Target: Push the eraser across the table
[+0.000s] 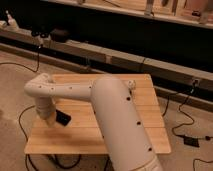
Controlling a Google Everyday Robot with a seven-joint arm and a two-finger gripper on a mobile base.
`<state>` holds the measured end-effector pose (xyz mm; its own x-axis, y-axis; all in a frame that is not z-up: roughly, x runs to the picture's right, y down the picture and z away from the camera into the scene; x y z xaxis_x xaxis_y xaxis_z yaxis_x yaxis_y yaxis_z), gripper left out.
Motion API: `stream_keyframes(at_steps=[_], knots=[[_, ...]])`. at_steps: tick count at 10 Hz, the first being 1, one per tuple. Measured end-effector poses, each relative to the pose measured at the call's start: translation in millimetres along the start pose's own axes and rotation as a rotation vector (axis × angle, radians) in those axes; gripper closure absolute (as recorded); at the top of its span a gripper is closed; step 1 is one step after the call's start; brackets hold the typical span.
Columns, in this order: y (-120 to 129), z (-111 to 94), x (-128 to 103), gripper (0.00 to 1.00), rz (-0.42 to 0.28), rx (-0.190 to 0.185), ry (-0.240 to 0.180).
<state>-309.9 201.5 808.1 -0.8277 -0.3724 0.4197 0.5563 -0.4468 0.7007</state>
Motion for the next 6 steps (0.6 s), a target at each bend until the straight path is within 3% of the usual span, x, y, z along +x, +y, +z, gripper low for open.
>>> stream_keyframes(at_steps=[2,6], knots=[[-5,13,6,1.0,-0.021,-0.003,0.015],[8,27,19,1.0,-0.049,-0.044,0.071]])
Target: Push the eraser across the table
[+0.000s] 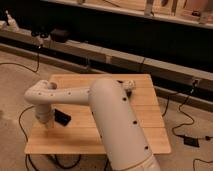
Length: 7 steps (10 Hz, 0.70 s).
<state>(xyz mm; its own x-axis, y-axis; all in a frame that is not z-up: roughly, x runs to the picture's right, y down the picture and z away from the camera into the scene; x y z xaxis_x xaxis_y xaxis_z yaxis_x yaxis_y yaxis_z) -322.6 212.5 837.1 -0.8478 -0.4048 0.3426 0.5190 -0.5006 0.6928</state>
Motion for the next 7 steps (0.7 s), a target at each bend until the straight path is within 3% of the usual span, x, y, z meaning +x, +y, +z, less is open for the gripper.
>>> stream_keyframes(at_steps=[4,7], knots=[[29,-14,4,1.0,0.008,-0.064,0.062],[39,-19,1,1.0,0.031,-0.082,0.06]])
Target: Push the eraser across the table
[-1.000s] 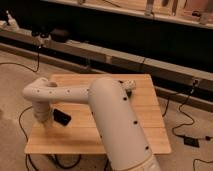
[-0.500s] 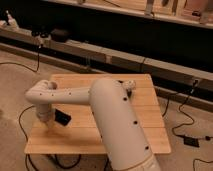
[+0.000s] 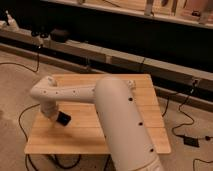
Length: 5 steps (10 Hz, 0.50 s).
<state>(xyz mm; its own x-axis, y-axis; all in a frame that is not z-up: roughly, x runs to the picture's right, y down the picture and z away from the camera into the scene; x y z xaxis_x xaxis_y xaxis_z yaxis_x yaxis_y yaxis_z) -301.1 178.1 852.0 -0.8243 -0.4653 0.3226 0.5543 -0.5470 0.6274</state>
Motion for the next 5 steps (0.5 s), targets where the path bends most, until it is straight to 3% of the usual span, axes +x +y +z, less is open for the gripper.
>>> stream_keyframes(at_steps=[5], knots=[[0.2,0.3,0.1,1.0,-0.002,-0.002,0.0]])
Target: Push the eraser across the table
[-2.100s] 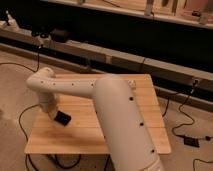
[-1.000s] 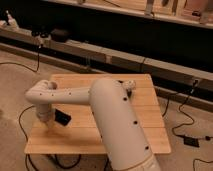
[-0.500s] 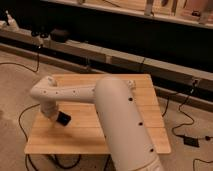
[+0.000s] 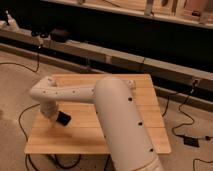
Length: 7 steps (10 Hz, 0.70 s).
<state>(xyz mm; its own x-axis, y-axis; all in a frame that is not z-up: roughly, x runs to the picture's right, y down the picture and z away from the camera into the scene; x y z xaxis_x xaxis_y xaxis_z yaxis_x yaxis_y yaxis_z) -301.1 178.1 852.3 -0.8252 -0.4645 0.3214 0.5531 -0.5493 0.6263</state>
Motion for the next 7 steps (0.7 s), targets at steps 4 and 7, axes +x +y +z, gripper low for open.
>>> stream_keyframes(at_steps=[4,7], knots=[[-3,11,7,1.0,-0.099,-0.049,-0.001],[2,11,8,1.0,-0.107,-0.073,0.013]])
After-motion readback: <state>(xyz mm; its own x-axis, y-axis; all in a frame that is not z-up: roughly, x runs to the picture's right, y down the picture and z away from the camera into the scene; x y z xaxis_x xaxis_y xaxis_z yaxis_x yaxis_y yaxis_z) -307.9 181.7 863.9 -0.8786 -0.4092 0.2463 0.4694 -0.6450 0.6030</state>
